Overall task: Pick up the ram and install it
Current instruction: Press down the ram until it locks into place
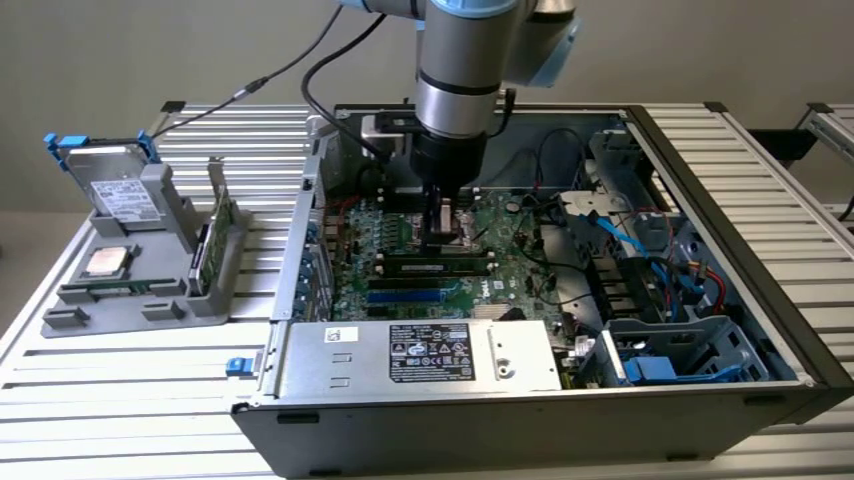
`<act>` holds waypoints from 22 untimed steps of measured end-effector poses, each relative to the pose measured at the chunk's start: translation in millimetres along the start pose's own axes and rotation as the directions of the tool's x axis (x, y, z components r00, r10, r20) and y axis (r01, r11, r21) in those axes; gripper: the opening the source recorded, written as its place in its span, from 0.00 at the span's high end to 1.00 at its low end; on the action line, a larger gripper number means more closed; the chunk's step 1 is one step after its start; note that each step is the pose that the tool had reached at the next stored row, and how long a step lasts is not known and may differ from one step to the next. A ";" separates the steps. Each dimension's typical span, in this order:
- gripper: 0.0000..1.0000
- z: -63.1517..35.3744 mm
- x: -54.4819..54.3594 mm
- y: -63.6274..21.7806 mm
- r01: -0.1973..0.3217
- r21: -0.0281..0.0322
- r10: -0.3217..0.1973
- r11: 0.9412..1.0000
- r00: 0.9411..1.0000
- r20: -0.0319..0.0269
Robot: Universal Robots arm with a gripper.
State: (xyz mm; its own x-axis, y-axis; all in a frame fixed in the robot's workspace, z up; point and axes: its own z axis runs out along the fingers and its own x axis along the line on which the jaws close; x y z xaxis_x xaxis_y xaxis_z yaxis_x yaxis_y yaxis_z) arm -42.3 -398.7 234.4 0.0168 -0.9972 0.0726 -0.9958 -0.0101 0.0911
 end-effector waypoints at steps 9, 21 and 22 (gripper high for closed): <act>0.90 5.3 -0.7 -0.4 0.000 0.000 0.000 1.000 1.000 0.000; 0.90 9.3 -3.3 -0.1 -0.001 0.000 0.001 1.000 1.000 -0.005; 0.90 9.3 -3.3 -0.1 -0.001 0.000 0.001 1.000 1.000 -0.005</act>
State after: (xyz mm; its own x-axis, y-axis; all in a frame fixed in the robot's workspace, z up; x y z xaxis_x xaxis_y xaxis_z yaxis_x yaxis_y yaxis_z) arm -43.1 -396.1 224.9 0.0167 -0.9968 0.0778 -0.9958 -0.0096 0.0911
